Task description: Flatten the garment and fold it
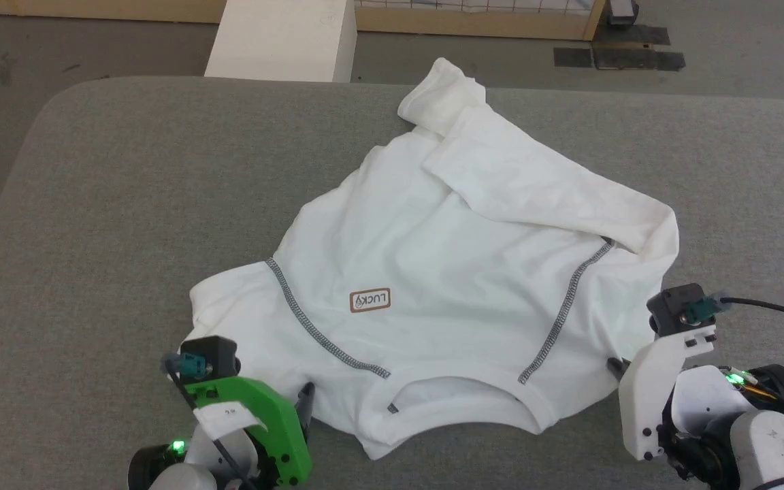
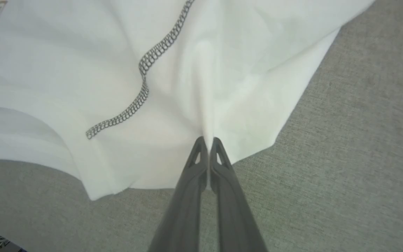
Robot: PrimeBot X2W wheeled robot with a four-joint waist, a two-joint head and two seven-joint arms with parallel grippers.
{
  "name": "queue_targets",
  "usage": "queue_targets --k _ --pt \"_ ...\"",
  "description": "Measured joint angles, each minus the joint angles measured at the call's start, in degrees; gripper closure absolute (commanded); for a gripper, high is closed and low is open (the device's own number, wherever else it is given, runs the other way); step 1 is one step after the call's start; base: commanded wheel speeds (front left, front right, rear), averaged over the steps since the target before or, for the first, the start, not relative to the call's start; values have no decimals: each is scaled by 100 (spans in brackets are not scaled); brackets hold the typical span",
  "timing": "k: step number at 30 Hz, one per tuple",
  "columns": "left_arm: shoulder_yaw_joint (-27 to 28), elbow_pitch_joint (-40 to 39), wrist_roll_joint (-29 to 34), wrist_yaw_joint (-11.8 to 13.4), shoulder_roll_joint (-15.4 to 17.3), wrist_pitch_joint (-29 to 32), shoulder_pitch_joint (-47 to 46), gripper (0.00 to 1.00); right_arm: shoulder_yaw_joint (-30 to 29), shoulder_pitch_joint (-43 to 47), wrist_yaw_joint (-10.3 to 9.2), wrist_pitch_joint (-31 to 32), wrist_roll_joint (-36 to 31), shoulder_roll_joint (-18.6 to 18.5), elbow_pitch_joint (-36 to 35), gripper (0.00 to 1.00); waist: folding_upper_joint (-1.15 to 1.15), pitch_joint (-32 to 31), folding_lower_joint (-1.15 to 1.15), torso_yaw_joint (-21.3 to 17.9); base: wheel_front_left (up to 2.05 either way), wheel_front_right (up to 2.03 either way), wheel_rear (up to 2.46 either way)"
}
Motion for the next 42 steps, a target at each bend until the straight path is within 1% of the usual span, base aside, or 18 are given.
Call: queue_targets --k 7,12,13,14,15,19,24,28,32,37,42 --pt "94 344 -77 0 -102 -45 -224 0 34 -1 0 0 55 -34 -19 100 0 127 0 -77 0 0 0" --pt "55 647 -119 45 -123 154 -375 0 54 -2 0 -1 56 -45 -37 100 0 194 0 -119 0 0 0" --pt "54 661 -140 51 -124 198 -386 20 57 -3 0 -2 56 -46 -37 100 0 202 0 -129 0 0 0" --pt "55 662 -143 51 -126 212 -394 86 58 -3 0 -2 56 -48 -37 100 0 209 0 -135 0 0 0" --pt "68 662 -178 51 -142 214 -398 100 58 -4 0 -3 56 -53 -37 100 0 217 0 -138 0 0 0" --pt "70 662 -249 40 -179 241 -413 100 57 -6 0 -34 56 -58 -27 100 0 233 0 -119 0 0 0" --pt "90 476 -275 33 -166 249 -417 100 51 -6 0 -36 56 -60 25 100 0 182 0 -74 0 0 0" --pt "142 45 -376 -19 -109 363 -411 100 -13 -6 0 -55 102 -40 47 100 0 68 0 -50 0 0 0" --pt "354 -478 -603 -94 -34 405 -498 100 -221 -25 0 -101 285 -24 -70 100 0 -94 0 -35 0 0 0" --pt "691 -772 -704 -221 88 421 -1117 100 -609 -365 0 -101 764 -15 -380 100 0 -322 0 -32 0 0 0" --pt "943 -793 -868 -372 82 312 -1844 100 -862 -979 0 -41 1263 -22 -635 100 0 -520 0 -83 0 0 0"
